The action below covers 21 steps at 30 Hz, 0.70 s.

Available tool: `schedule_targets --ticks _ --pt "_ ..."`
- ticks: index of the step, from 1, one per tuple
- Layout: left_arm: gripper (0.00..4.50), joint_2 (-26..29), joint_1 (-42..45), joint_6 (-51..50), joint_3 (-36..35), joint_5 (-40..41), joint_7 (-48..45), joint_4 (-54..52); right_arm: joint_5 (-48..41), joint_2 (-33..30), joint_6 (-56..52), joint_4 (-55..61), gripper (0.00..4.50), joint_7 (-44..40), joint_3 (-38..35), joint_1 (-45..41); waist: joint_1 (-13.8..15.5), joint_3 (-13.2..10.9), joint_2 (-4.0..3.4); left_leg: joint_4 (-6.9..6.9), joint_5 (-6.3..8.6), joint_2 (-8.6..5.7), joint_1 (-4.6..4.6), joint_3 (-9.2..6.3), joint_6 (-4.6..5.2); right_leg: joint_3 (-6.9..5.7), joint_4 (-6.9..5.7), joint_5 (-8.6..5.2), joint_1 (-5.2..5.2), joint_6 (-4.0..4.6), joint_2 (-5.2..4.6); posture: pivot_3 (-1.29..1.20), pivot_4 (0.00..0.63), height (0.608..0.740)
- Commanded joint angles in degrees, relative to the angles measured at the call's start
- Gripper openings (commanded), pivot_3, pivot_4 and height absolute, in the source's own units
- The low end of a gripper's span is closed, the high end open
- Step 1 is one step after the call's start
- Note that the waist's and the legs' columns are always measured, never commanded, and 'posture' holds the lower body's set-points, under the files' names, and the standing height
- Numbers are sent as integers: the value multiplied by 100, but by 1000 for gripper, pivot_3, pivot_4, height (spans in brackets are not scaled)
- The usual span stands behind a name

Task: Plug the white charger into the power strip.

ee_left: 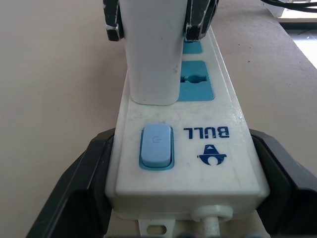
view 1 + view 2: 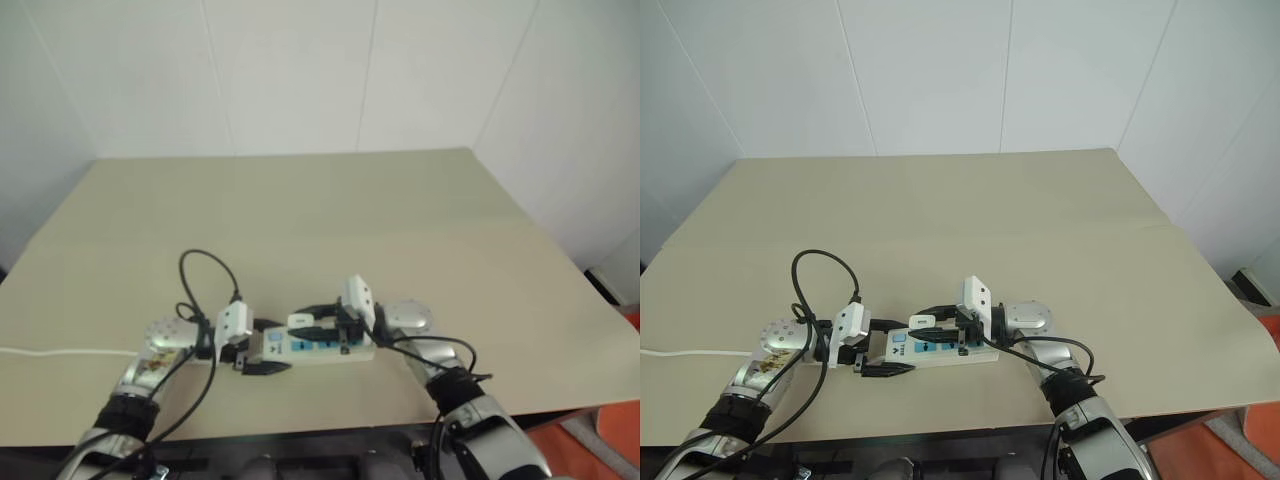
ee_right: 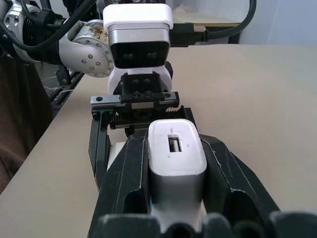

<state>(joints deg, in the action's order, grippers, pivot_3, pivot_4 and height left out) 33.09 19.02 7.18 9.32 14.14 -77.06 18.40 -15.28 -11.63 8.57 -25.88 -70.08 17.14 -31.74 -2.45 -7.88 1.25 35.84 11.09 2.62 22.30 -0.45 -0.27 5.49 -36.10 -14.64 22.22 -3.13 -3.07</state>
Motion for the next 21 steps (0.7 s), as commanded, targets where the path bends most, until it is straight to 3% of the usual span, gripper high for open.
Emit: schedule_targets --ticks 1,8,18,21 --pt "3301 96 -125 -84 104 -122 -67 -42 286 -168 -68 -291 1161 -41 50 90 0 0 0 0 0 0 0 0 0 0 0 0 0 0 0 0 150 740" --pt "3301 82 -61 -61 120 -128 -101 15 235 -166 -163 -187 1161 -85 43 117 1 0 0 -1 0 0 0 0 0 0 1 0 0 0 0 0 150 740" --pt "3301 101 -87 -67 116 -121 -102 -3 220 -149 -303 -121 4470 -150 45 94 3 5 8 -3 0 1 1 1 0 0 2 -1 1 2 0 0 150 740" --pt "3301 98 -97 -69 114 -118 -95 -11 205 -155 -325 -103 4470 -167 35 76 3 5 9 -3 0 1 1 1 0 0 2 -1 1 2 0 0 150 740"
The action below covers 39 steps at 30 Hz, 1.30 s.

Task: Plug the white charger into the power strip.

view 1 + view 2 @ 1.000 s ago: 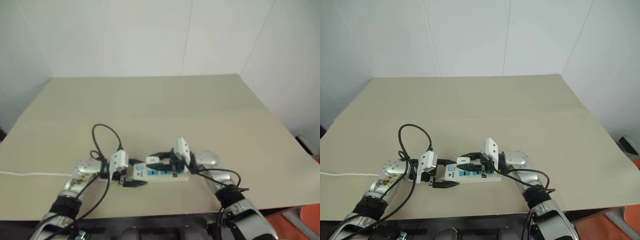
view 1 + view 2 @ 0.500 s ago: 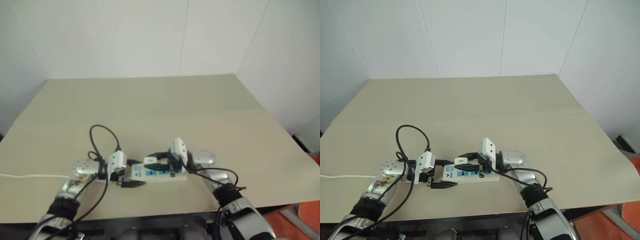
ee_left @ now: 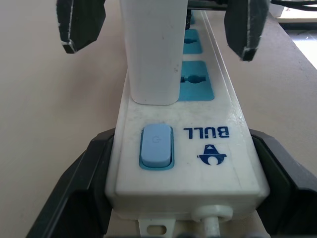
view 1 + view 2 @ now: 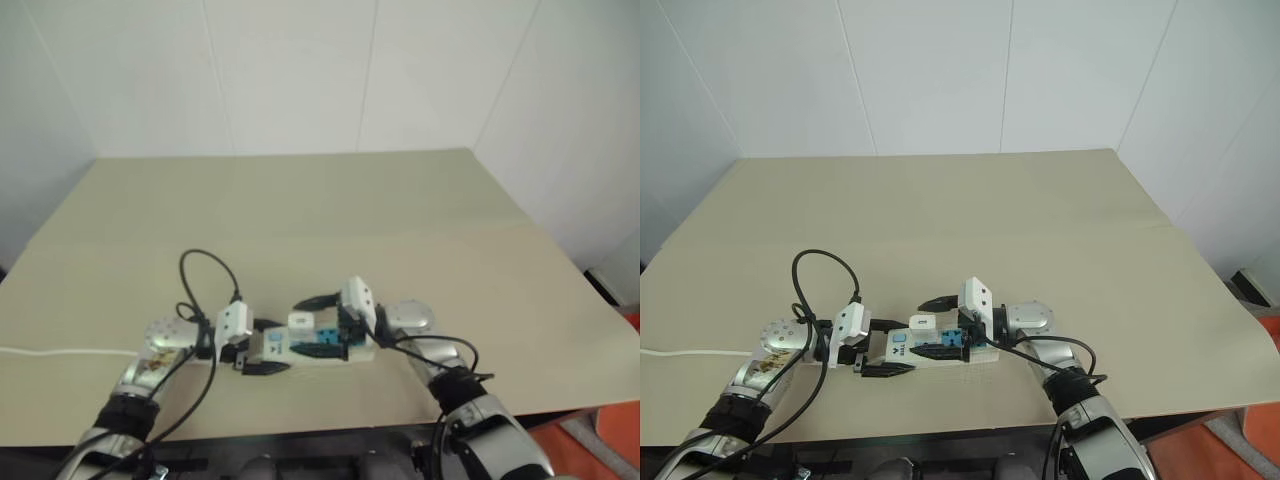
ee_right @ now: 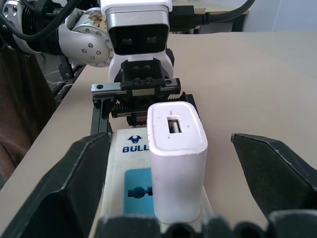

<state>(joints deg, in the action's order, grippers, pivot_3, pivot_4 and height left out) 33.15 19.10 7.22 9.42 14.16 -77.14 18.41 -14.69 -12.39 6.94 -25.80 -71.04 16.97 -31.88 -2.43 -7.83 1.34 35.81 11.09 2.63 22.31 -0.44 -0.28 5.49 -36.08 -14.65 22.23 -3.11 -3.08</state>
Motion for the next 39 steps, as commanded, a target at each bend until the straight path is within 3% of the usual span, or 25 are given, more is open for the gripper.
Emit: schedule_targets --ticks 1,11,13,15,25,32,39 --pt "3301 90 -107 -73 105 -121 -84 -14 143 -82 -168 -107 4470 -77 47 84 0 0 0 0 0 0 0 0 0 0 0 0 0 0 0 0 150 740" --pt "3301 44 -93 -130 115 -84 -80 -34 -49 -416 -180 146 4470 -141 -300 -87 4 -1 1 -1 0 0 3 0 0 0 2 -1 2 1 -1 0 150 740" --pt "4051 23 -57 -219 95 -21 -98 -22 -140 -600 -241 302 4500 -181 -452 -98 5 -3 0 -1 0 -1 7 0 0 0 3 0 4 1 -1 0 150 740" --pt "4452 -8 -28 -295 70 38 -108 -43 -239 -758 -341 465 4500 -207 -590 -86 2 -7 -2 -2 0 -1 12 2 0 1 4 0 10 1 -1 0 150 740" --pt "4452 -10 -9 -198 -59 101 -90 -221 -679 -1497 -834 1381 4500 -364 -1143 101 13 -15 -4 -10 1 -4 23 3 1 1 15 -1 16 0 -3 0 150 740" --pt "4452 474 -70 -692 -561 809 -385 -1103 -872 -1964 -1014 1633 4500 -417 -1458 194 9 -32 12 -8 1 -2 66 3 1 0 11 12 62 18 -2 0 150 740" --pt "4452 1377 -402 -1105 -1325 1352 -693 -1732 -1012 -2466 -1048 1826 4500 -497 -1819 443 -3 -42 10 -12 6 -1 95 4 9 0 16 15 91 22 -2 0 150 740"
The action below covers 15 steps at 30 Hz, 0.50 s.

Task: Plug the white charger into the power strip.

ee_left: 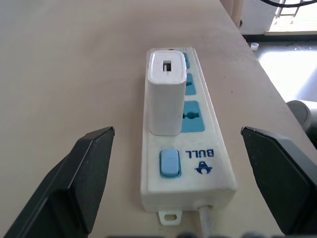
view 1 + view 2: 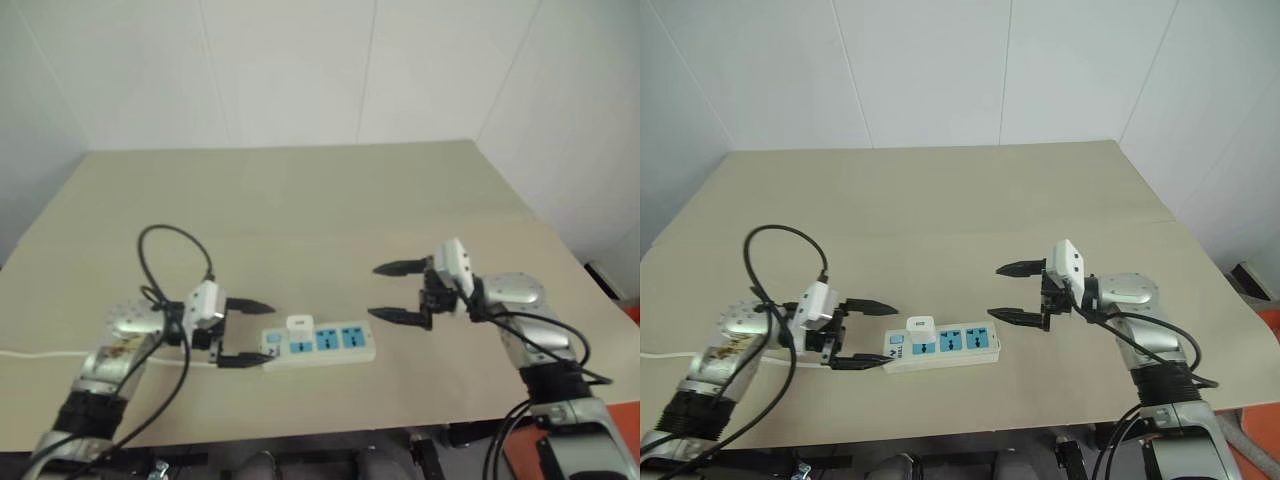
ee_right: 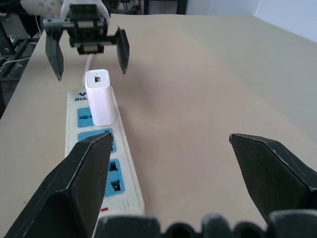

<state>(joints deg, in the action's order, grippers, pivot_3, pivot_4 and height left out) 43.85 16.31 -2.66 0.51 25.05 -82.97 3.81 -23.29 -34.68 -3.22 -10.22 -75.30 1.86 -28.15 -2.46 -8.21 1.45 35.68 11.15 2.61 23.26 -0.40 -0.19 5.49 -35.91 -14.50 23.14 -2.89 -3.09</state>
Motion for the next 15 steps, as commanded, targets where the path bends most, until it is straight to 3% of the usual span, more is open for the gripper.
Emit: schedule_targets --ticks 1,7,15 --pt "4452 397 -175 -143 -538 295 -97 -294 -167 -310 -28 296 4500 -71 -356 129 4 -6 -2 0 0 0 0 1 0 0 1 0 0 0 0 0 150 740" --pt "4452 830 -493 -260 -1153 419 -14 -246 -297 -837 -77 543 4500 -171 -746 645 37 -12 1 2 0 0 -2 3 0 -1 3 -6 -2 -7 -2 0 150 740" --pt "4452 949 -1020 -497 -1532 660 -2 -679 -224 -1564 -185 880 4500 -78 -1154 1362 30 -16 2 4 0 4 -6 12 -1 1 3 -14 -2 -20 -3 0 150 740"
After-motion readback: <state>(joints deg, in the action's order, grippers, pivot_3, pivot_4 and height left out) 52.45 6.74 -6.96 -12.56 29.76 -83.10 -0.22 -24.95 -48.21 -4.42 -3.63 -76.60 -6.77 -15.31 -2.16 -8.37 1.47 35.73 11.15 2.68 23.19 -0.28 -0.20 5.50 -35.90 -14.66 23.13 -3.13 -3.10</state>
